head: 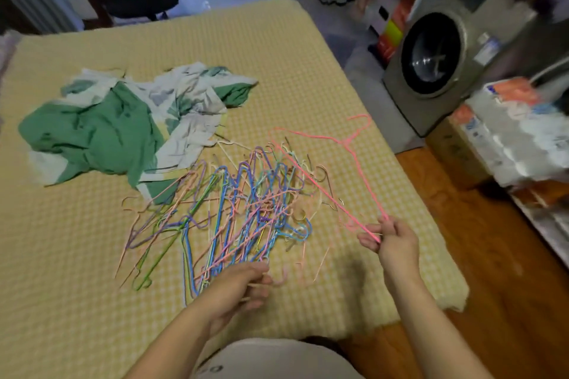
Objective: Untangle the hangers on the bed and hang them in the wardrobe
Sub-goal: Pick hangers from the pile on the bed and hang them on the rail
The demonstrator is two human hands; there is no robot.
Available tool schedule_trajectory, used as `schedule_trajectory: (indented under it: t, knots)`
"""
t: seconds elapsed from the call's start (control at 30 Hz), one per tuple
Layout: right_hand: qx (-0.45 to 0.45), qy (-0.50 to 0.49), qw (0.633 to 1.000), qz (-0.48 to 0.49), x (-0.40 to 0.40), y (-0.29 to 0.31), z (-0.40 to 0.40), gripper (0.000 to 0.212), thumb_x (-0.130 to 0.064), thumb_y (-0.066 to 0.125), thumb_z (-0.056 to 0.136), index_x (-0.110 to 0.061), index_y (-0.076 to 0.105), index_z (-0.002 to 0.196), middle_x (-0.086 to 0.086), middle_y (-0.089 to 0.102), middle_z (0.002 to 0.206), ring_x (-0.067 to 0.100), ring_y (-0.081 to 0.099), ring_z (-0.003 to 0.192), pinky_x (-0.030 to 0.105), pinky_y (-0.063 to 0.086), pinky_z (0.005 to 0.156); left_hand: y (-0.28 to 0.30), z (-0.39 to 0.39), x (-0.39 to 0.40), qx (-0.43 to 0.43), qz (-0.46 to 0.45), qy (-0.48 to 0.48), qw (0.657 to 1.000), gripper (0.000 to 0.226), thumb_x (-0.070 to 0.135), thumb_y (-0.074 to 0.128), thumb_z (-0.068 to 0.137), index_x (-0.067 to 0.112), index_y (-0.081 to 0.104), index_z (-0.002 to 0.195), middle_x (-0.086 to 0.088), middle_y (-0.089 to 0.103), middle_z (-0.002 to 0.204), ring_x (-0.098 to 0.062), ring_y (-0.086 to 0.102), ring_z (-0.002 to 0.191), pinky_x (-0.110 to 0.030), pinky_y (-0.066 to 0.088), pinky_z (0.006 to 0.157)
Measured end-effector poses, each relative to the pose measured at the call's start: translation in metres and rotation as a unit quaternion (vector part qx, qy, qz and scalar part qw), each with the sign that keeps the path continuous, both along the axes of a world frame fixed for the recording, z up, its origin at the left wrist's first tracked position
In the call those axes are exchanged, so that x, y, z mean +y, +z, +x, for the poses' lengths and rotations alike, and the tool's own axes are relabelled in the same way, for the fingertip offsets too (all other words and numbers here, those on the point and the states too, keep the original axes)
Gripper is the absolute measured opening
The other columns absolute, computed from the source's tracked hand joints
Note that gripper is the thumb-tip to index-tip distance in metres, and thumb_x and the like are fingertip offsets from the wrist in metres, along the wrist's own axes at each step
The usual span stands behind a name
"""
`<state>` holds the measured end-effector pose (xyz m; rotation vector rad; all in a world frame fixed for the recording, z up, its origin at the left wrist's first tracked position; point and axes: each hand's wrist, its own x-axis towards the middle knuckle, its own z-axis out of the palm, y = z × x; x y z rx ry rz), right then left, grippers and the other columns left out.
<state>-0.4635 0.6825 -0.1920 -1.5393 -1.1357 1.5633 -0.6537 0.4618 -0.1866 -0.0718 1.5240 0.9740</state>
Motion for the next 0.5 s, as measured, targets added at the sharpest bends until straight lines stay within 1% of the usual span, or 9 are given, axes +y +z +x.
schedule_trajectory:
  t: [0.17,0.2,0.23,0.3,0.33,0.37,0.43,0.47,0.5]
  knots:
    - [0.038,0.159,0.987,0.001,-0.075,0.013,-0.039,0.013,0.001,0.039,0.103,0.003,0.052,0.104,0.025,0.067,0.095,0.021,0.07,0.068,0.024,0.057,0.057,0.017,0.012,0.037,-0.033,0.042,0.057,0.997,0.039,0.046,0.069,0.088,0.017,0.067,0.112,-0.005,0.069,0.102,-0.02,0.066,0.086,-0.044,0.057,0.089]
    - [0.037,0.2,0.979,0.01,-0.097,0.008,-0.048,0.011,0.0,0.043,0.101,0.0,0.054,0.102,0.024,0.069,0.097,0.019,0.069,0.071,0.024,0.056,0.059,0.019,0.009,0.04,-0.039,0.047,0.059,0.996,0.041,0.051,0.07,0.085,0.017,0.069,0.109,-0.005,0.07,0.099,-0.021,0.067,0.082,-0.045,0.058,0.084]
    - [0.027,0.24,0.97,0.033,-0.115,0.002,-0.056,0.011,-0.003,0.048,0.098,-0.004,0.058,0.102,0.018,0.071,0.097,0.016,0.069,0.075,0.025,0.055,0.062,0.021,0.005,0.044,-0.044,0.054,0.057,0.996,0.043,0.054,0.069,0.084,0.016,0.069,0.105,-0.006,0.069,0.091,-0.021,0.066,0.073,-0.04,0.06,0.073]
    - [0.01,0.332,0.94,0.081,-0.148,-0.008,-0.072,0.015,-0.017,0.051,0.092,-0.017,0.062,0.101,0.004,0.071,0.094,0.015,0.068,0.081,0.033,0.057,0.07,0.016,-0.002,0.041,-0.014,0.03,0.075,0.997,0.038,0.047,0.072,0.085,0.012,0.064,0.099,-0.008,0.062,0.07,-0.021,0.058,0.053,-0.026,0.047,0.047]
    - [0.012,0.386,0.918,0.092,-0.159,-0.01,-0.078,0.017,-0.019,0.051,0.089,-0.021,0.062,0.102,0.001,0.069,0.095,0.018,0.067,0.085,0.04,0.056,0.075,0.01,-0.006,0.035,0.021,0.007,0.098,0.995,0.03,0.036,0.073,0.086,0.011,0.061,0.097,-0.009,0.058,0.064,-0.022,0.055,0.048,-0.023,0.042,0.043]
    - [0.016,0.445,0.891,0.09,-0.166,-0.014,-0.083,0.018,-0.017,0.052,0.087,-0.021,0.061,0.101,0.002,0.066,0.098,0.021,0.066,0.09,0.043,0.055,0.081,0.002,-0.009,0.026,0.057,-0.013,0.136,0.989,0.021,0.024,0.071,0.086,0.009,0.058,0.096,-0.009,0.055,0.061,-0.022,0.053,0.047,-0.022,0.041,0.043]
    - [0.009,0.54,0.837,0.088,-0.159,-0.026,-0.09,0.017,-0.009,0.056,0.085,-0.018,0.064,0.097,0.003,0.062,0.104,0.017,0.061,0.1,0.036,0.05,0.091,-0.009,-0.015,0.002,0.108,-0.047,0.209,0.971,0.014,0.012,0.063,0.081,0.008,0.058,0.093,-0.006,0.054,0.059,-0.023,0.054,0.051,-0.025,0.041,0.046]
    - [-0.013,0.566,0.821,0.078,-0.146,-0.043,-0.089,0.016,-0.01,0.058,0.087,-0.021,0.066,0.096,-0.001,0.061,0.104,0.011,0.06,0.097,0.03,0.049,0.09,-0.013,-0.018,-0.013,0.128,-0.067,0.229,0.963,0.013,0.012,0.062,0.08,0.008,0.059,0.092,-0.003,0.055,0.058,-0.023,0.054,0.054,-0.028,0.041,0.052]
    - [-0.041,0.568,0.82,0.057,-0.129,-0.055,-0.09,0.016,-0.015,0.061,0.088,-0.027,0.067,0.096,-0.006,0.06,0.1,0.005,0.059,0.088,0.028,0.048,0.086,-0.016,-0.02,-0.03,0.149,-0.091,0.242,0.954,0.015,0.012,0.062,0.08,0.008,0.061,0.094,-0.001,0.057,0.062,-0.021,0.053,0.058,-0.031,0.041,0.058]
